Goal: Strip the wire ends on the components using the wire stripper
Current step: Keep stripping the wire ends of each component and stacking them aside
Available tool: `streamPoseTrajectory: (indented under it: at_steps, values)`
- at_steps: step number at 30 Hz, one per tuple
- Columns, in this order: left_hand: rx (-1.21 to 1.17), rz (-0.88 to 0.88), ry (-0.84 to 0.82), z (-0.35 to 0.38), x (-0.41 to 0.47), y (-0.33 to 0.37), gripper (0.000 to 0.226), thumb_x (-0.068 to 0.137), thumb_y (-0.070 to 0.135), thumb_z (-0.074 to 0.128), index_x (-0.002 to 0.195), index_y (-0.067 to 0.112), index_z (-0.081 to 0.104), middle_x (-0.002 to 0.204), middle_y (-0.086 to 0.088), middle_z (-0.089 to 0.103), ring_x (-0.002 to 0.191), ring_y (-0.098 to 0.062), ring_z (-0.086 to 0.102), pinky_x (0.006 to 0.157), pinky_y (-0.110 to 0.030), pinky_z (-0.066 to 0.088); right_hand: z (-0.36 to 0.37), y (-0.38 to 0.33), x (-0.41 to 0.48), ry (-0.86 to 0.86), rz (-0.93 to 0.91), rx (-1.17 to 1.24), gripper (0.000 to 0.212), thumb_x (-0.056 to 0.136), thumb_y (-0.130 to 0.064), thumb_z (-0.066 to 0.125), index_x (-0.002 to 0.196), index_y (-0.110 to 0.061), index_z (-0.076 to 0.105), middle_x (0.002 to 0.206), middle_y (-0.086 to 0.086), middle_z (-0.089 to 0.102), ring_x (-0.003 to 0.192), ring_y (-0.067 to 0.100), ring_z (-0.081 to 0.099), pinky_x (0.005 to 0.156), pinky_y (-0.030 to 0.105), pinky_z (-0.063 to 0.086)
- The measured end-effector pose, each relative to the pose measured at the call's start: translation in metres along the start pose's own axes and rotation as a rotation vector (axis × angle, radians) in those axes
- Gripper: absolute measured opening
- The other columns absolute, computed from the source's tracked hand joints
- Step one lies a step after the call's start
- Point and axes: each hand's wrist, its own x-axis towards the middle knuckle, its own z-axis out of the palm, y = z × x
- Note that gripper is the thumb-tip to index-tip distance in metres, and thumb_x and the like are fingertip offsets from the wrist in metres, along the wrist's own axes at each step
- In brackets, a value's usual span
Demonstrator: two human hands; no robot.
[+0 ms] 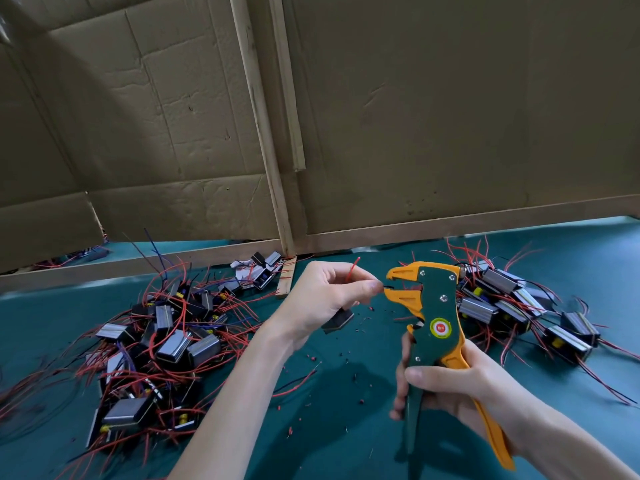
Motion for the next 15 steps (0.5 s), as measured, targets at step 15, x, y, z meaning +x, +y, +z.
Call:
streamPoseTrajectory:
  at_steps: [15]
  values:
    - [-0.026, 0.019, -0.156, -0.01, 0.002, -0.008, 0.01, 0.083, 0.025, 0.068, 0.081, 0.015, 0.065, 0.064, 0.005, 0.059, 0.061, -0.013, 0.045, 0.061, -0.02, 0.04, 0.017, 0.007, -0.004, 0.193, -0.001, -0.145, 0.041, 0.049, -0.027, 0.091, 0.061, -0.008, 0.057, 0.05, 0.021, 0.047, 0.038, 0.027, 0.047, 0.039, 0.032, 0.046]
